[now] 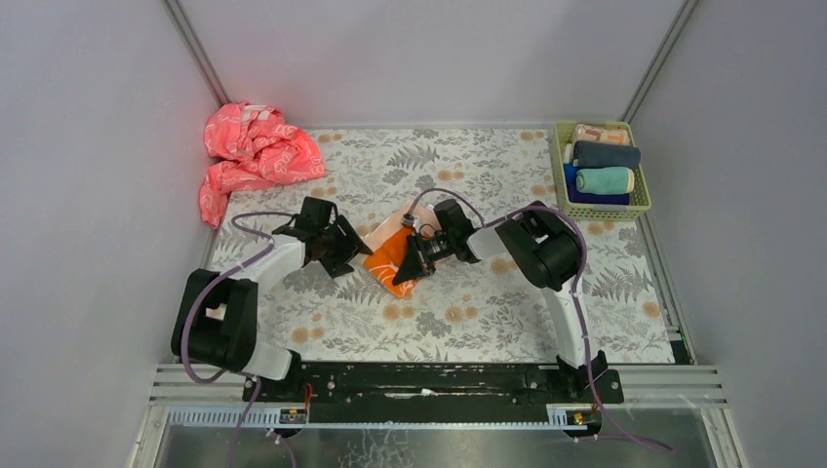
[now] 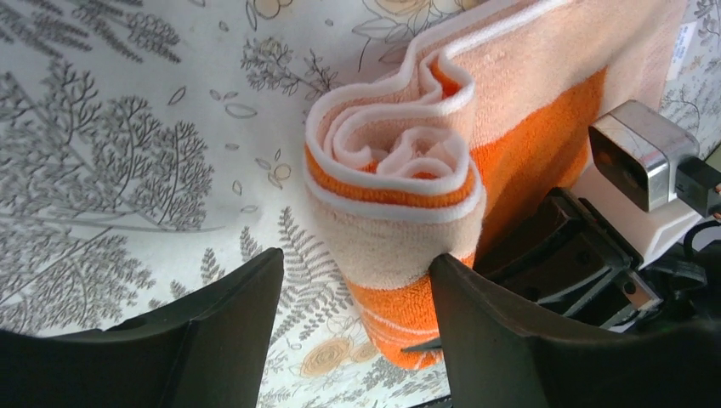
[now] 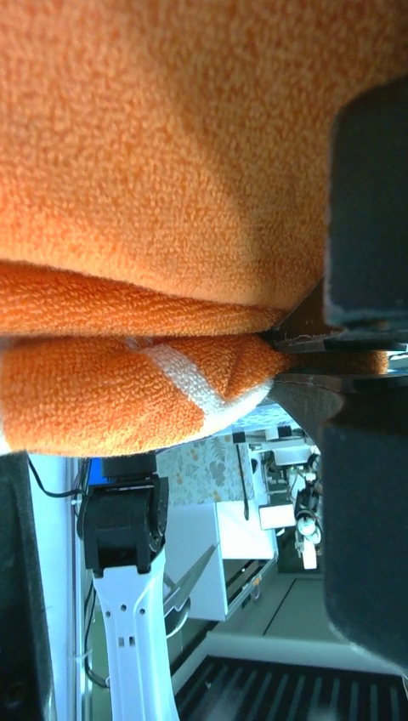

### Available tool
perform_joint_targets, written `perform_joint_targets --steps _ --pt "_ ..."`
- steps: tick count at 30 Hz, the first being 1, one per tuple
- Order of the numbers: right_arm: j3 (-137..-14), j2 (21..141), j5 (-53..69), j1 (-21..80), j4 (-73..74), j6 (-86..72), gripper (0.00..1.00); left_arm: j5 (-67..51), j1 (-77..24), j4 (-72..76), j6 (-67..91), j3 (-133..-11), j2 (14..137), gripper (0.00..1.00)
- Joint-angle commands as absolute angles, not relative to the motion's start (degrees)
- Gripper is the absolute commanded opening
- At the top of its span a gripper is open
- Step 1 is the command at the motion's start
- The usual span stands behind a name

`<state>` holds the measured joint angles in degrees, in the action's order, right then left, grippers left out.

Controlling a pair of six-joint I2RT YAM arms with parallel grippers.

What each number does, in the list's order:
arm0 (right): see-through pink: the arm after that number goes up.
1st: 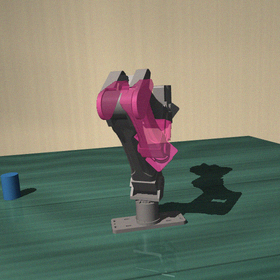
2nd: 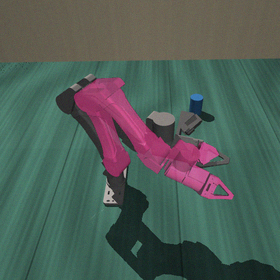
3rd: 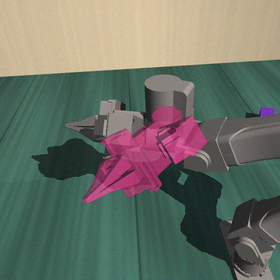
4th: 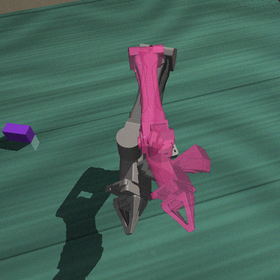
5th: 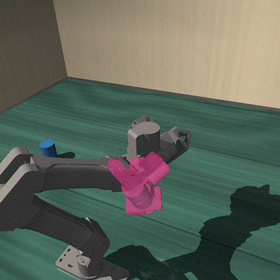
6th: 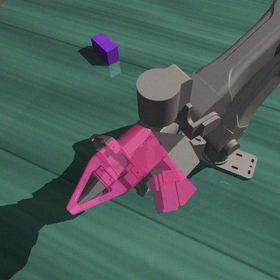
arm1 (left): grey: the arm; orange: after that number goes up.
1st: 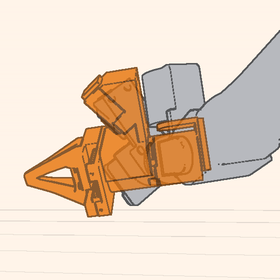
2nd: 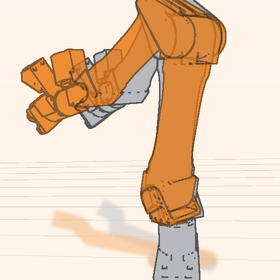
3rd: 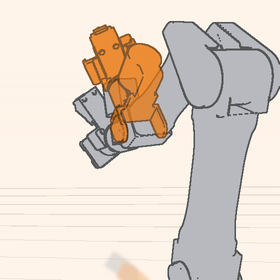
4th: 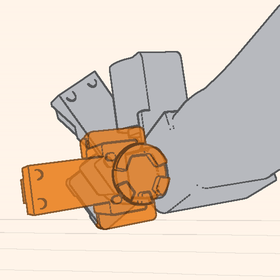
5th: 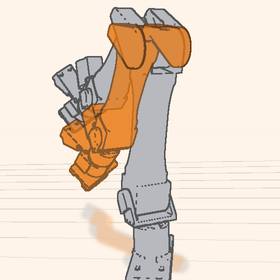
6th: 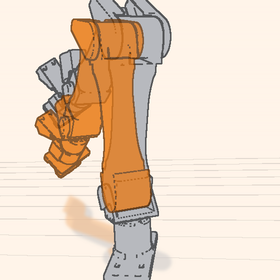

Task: Roll the towels
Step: Roll the towel at the center of the board.

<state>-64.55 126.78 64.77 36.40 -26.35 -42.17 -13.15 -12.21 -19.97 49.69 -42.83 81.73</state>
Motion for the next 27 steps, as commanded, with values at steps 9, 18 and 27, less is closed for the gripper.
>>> perform_joint_targets --steps 9,18,27 --pt "-64.9 119.8 48.2 35.4 -7.9 -29.7 0.29 -9.8 -13.5 -15.1 47.3 -45.8 93.6 0.52" --pt "-66.5 104.4 21.3 40.5 8.6 -16.7 0.51 -7.7 -14.9 -16.5 45.4 -45.2 95.4 0.47" --pt "-69.8 98.5 -3.4 54.4 11.7 -5.2 0.73 -7.3 -16.2 -17.5 45.1 -46.1 95.2 0.47"
